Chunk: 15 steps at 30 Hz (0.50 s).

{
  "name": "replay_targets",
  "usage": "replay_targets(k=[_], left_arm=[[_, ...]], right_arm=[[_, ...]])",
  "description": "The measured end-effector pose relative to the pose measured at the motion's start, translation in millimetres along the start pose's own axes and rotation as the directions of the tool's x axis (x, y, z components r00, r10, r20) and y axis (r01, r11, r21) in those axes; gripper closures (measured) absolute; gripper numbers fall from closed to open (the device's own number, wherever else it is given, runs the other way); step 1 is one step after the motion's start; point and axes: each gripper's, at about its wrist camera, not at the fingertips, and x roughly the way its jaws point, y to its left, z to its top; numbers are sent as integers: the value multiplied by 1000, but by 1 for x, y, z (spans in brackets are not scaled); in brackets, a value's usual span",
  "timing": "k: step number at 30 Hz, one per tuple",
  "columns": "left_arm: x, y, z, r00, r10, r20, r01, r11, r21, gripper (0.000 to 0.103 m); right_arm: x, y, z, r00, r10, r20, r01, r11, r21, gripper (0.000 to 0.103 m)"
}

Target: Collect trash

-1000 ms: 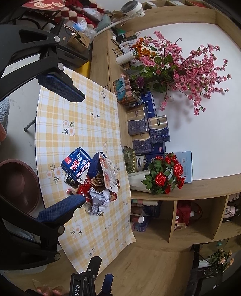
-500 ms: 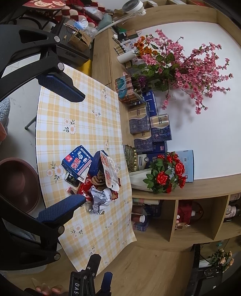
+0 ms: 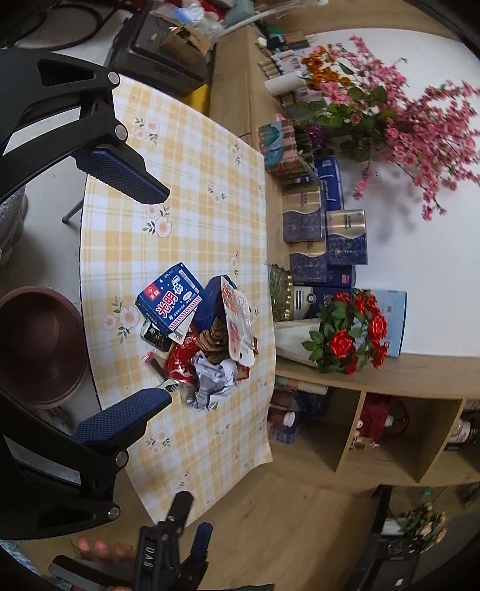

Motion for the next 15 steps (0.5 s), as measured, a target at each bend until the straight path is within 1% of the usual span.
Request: replay_targets(k=[2,4,6,7,8,9,10,11,13,15], left_arm=[[7,11,-1,1000,0,22,0,1000,-30,5],[14,20,-1,999,33,41,-32,999,-34,5],[26,27,0,999,51,19,-50,998,-38,5],[32,32,0,999,41,0,-41,998,-48,5],[41,39,0,999,18,-27,-20,997,-73,5],[47,44,0,999,16,-37,-19,996,-91,5],[53,50,-1,999,29,-46,-34,993,-113,5],[59,56,-1,997,42,-58,-49,990,-132,5],[68,67,-3,997,39,-71,-50,985,-166,5],[74,79,-5,996,43,-84,-60,976,-211,5]], right_arm=[[12,6,6,1000,-6,9,7,998,-70,6],[29,13,17,1000,-7,6,8,991,-137,6],[53,24,31,999,3,-33,-10,978,-207,6],[70,33,41,998,7,-55,-21,966,-257,6],[86,45,50,998,-19,-55,1,949,-316,6],[97,54,57,998,-52,-42,33,933,-359,6],[116,68,65,995,-92,-26,73,904,-421,6],[134,80,73,994,-107,-25,83,881,-467,6],[167,100,86,992,-123,-37,86,847,-524,6],[200,118,93,986,-159,-54,99,810,-578,6]])
